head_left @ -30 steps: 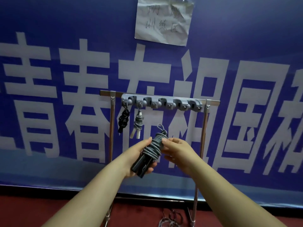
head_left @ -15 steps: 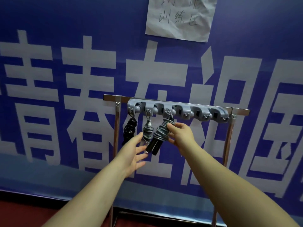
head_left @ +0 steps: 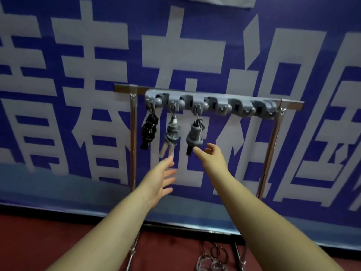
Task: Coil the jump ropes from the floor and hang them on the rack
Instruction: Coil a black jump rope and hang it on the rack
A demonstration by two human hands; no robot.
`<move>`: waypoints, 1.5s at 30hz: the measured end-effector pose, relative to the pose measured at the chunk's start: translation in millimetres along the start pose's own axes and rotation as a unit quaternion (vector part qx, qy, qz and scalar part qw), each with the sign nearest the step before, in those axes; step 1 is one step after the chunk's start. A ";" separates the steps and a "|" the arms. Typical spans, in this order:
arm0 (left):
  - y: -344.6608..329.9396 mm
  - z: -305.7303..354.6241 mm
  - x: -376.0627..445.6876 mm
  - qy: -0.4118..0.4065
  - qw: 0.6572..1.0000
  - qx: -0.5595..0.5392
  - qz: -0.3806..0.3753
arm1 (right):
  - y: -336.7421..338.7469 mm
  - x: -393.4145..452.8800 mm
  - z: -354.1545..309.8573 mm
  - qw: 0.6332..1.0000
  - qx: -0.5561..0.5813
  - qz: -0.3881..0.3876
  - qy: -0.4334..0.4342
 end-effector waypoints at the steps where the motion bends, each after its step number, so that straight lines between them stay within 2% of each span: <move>1: 1.1 -16.2 0.9 0.008 1.000 0.013 0.006 | 0.8 -9.7 19.4 1.000 -0.011 -0.021 -0.019; 6: 11.9 -135.5 3.8 0.061 0.995 0.057 0.048 | 9.2 -68.6 153.7 0.983 -0.025 -0.100 -0.151; 8: 21.9 -203.0 -0.6 0.097 0.990 0.071 0.075 | 13.1 -102.1 224.4 0.962 0.009 -0.132 -0.239; 10: 36.5 -267.4 -15.5 0.141 0.980 0.097 0.105 | 20.1 -143.5 281.4 0.936 0.049 -0.131 -0.323; 14: 65.6 -399.3 -52.7 0.303 0.932 0.166 0.115 | 34.0 -235.4 397.0 0.878 -0.009 -0.147 -0.455; 18: 80.7 -470.8 -71.0 0.378 0.904 0.173 0.096 | 37.3 -273.0 461.4 0.838 -0.017 -0.130 -0.529; 25: 102.4 -543.2 -87.6 0.450 0.865 0.205 0.079 | 59.4 -310.1 543.2 0.800 -0.105 -0.101 -0.582; 28: 118.0 -572.4 -97.7 0.505 0.839 0.186 0.085 | 66.4 -322.4 573.4 0.798 -0.149 -0.094 -0.576; 32: 132.9 -598.5 -106.3 0.538 0.820 0.171 0.100 | 63.4 -322.6 603.8 0.786 -0.180 -0.065 -0.587; 34: 134.4 -607.7 -102.4 0.543 0.819 0.161 0.094 | 50.4 -312.1 617.4 0.789 -0.166 -0.025 -0.591; 37: 134.4 -621.9 -91.9 0.534 0.825 0.161 0.088 | 30.3 -291.3 642.9 0.804 -0.145 0.078 -0.571; 40: 133.4 -630.7 -84.9 0.532 0.828 0.159 0.075 | 21.7 -274.4 656.9 0.808 -0.178 0.127 -0.547; 43: 133.3 -633.3 -81.8 0.533 0.831 0.149 0.064 | 17.1 -266.1 653.9 0.804 -0.164 0.111 -0.560; 45: 134.5 -630.8 -80.5 0.526 0.834 0.154 0.063 | 14.0 -264.3 649.9 0.789 -0.148 0.058 -0.594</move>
Point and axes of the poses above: each hand's wrist, its own x-axis towards the middle knuckle, its own y-axis out of the back of the hand, z = x × y, the point moved 1 cm from there along x, towards the middle knuckle, and after that the axes turned 12 degrees about z, right-handed, at the moved point
